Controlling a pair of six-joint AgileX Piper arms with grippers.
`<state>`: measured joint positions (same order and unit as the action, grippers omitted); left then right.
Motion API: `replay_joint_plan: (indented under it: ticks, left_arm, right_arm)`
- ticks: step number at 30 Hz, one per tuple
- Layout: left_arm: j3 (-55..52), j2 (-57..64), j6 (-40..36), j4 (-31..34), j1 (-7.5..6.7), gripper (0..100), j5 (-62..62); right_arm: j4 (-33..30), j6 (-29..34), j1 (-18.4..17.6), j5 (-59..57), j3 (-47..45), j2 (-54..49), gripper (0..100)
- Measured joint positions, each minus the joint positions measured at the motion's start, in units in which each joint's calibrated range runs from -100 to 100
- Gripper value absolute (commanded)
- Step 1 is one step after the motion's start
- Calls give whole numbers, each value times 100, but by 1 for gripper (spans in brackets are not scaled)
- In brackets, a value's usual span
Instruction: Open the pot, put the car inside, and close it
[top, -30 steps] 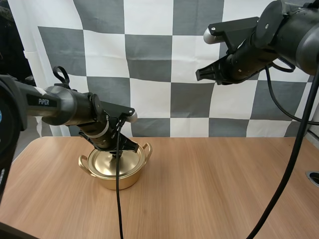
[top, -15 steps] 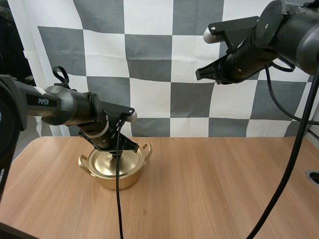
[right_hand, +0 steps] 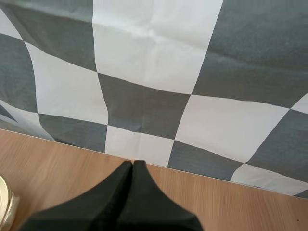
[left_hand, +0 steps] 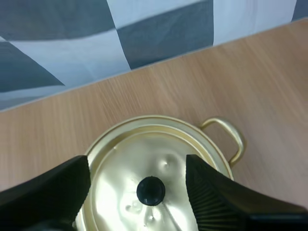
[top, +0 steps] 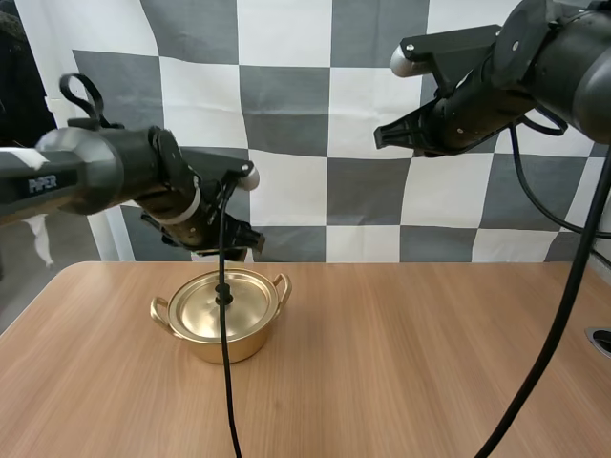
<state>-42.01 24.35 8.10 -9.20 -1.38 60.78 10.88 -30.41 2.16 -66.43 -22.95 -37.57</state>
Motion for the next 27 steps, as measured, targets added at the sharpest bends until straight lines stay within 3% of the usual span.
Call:
replay_joint_plan:
  ticks: [7,10,13,18,22,27]
  left_arm:
    - [931,1272,19,56,0,71,1039]
    - [1200,1871,19,56,0,42,1037]
    - [1367,2465,19,40,0,0,1013]
    - [1381,3334,33,18,0,0,440]
    - [1299,4279,-51,7,0,0,-493]
    - [1159,4720,-197,7,0,0,-851]
  right_arm:
    - [40,0,0,481,0,-786,0]
    - [147,0,0,544,0,-1247,0]
    - [225,0,0,544,0,-1812,0]
    - [364,0,0,611,-33,-2669,0]
    - [427,0,0,1272,-547,-3606,0]
    - [474,0,0,1882,-944,-4050,0]
